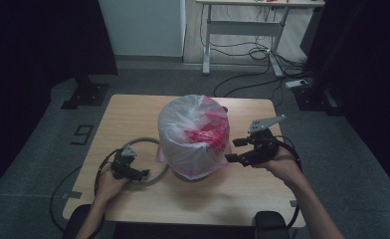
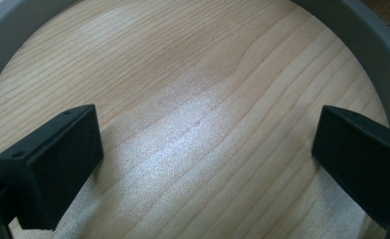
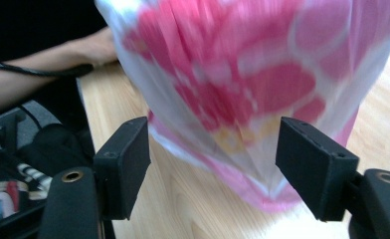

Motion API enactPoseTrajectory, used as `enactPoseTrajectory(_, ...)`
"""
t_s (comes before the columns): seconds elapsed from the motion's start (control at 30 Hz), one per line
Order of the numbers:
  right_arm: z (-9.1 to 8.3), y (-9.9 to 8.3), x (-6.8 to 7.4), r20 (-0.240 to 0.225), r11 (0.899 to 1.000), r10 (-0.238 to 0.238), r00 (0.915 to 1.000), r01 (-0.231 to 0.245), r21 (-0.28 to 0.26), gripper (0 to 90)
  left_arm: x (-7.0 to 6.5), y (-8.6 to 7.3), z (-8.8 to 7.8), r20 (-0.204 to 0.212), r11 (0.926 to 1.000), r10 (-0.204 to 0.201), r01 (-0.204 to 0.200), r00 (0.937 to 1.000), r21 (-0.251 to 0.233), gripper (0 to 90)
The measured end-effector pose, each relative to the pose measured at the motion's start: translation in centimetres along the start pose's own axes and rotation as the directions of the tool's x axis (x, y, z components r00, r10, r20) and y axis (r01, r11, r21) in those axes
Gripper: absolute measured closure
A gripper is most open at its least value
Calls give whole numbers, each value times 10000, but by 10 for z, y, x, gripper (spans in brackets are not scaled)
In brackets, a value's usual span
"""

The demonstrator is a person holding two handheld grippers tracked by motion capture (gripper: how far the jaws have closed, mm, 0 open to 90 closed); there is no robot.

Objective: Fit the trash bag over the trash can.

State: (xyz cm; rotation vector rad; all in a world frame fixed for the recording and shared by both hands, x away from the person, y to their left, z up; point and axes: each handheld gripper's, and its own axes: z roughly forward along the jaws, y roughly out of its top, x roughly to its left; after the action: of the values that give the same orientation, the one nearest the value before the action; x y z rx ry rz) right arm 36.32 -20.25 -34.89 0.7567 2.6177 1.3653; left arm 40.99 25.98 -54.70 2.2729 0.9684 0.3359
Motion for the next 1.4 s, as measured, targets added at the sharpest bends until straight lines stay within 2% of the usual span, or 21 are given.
enactPoseTrajectory(0.23, -7, 36, 2, -102, 9999, -118, 9999, 118, 12, 277, 0, 0, 0, -26, 10000, -31, 31, 10000, 7, 0)
enactPoseTrajectory(0.33, -2, 64, 1, 247, 9991, -401, 9989, 397, 165, 239, -1, 0, 0, -40, 10000, -56, 56, 10000, 6, 0)
enactPoseTrajectory(0.37, -2, 64, 1, 247, 9991, -401, 9989, 397, 165, 239, -1, 0, 0, -40, 10000, -56, 56, 10000, 6, 0)
enactPoseTrajectory(0.4, 4, 79, -1, 508, 9990, -376, 9980, 363, 273, 212, -1, 0, 0, -47, 10000, -64, 64, 10000, 7, 0)
enactPoseTrajectory(0.47, 7, 84, -3, 554, 9991, -323, 9979, 306, 306, 196, -1, 0, 0, -49, 10000, -66, 66, 10000, 5, 0)
enactPoseTrajectory(0.5, 17, 97, -5, 665, 9991, -177, 9976, 150, 399, 182, -1, 0, 0, -51, 10000, -73, 73, 10000, 4, 0)
enactPoseTrajectory(0.67, 45, 125, -7, 507, 9959, -518, 9974, 478, 766, 180, -1, 0, 0, -63, 10000, -86, 86, 9999, 0, 0)
enactPoseTrajectory(0.73, 49, 128, -6, 472, 9955, -547, 9974, 508, 801, 184, -1, 0, 0, -61, 10000, -86, 86, 9999, 2, 0)
enactPoseTrajectory(0.77, 63, 138, -5, 392, 9937, -570, 9976, 529, 991, 267, -1, 0, 0, -61, 10000, -89, 89, 9999, 0, 0)
enactPoseTrajectory(0.8, 63, 138, -5, 392, 9937, -570, 9976, 529, 991, 267, -1, 0, 0, -61, 10000, -89, 89, 9999, 0, 0)
enactPoseTrajectory(0.83, 73, 145, -4, 261, 9916, -552, 9981, 517, 1186, 405, -1, 0, 0, -59, 10000, -85, 85, 9999, 1, 0)
enactPoseTrajectory(0.87, 79, 148, -3, 232, 9900, -612, 9979, 577, 1286, 489, -1, 0, 0, -60, 10000, -85, 85, 9999, -1, 0)
enactPoseTrajectory(0.9, 79, 148, -3, 232, 9900, -612, 9979, 577, 1286, 489, -1, 0, 0, -60, 10000, -85, 85, 9999, -1, 0)
enactPoseTrajectory(0.93, 95, 153, -2, 169, 9879, -588, 9981, 557, 1449, 609, -1, 0, 0, -59, 10000, -84, 84, 9999, 0, 0)
enactPoseTrajectory(1.0, 101, 154, -2, 79, 9862, -528, 9986, 509, 1574, 628, -1, 0, 0, -60, 10000, -85, 85, 9999, -1, 0)
enactPoseTrajectory(1.1, 131, 152, 1, -27, 9702, -597, 9982, 587, 2349, 638, -1, 0, 0, -60, 10000, -88, 88, 9999, -1, 0)
enactPoseTrajectory(1.13, 149, 150, 1, 56, 9614, -584, 9983, 547, 2698, 615, -1, 0, 0, -59, 10000, -92, 92, 9999, -2, 0)
enactPoseTrajectory(1.2, 155, 149, 1, 102, 9577, -537, 9985, 486, 2836, 590, -1, 0, 0, -62, 10000, -89, 89, 9999, -2, 0)
enactPoseTrajectory(1.33, 193, 141, -10, 463, 9399, -313, 9984, 137, 3411, 420, -1, 0, 0, -67, 10000, -79, 79, 9999, -1, 0)
enactPoseTrajectory(1.37, 193, 141, -10, 463, 9399, -313, 9984, 137, 3411, 420, -1, 0, 0, -67, 10000, -79, 79, 9999, -1, 0)
enactPoseTrajectory(1.4, 204, 137, -13, 475, 9272, -416, 9980, 209, 3739, 375, -1, 0, 0, -55, 10000, -96, 96, 9999, -2, 0)
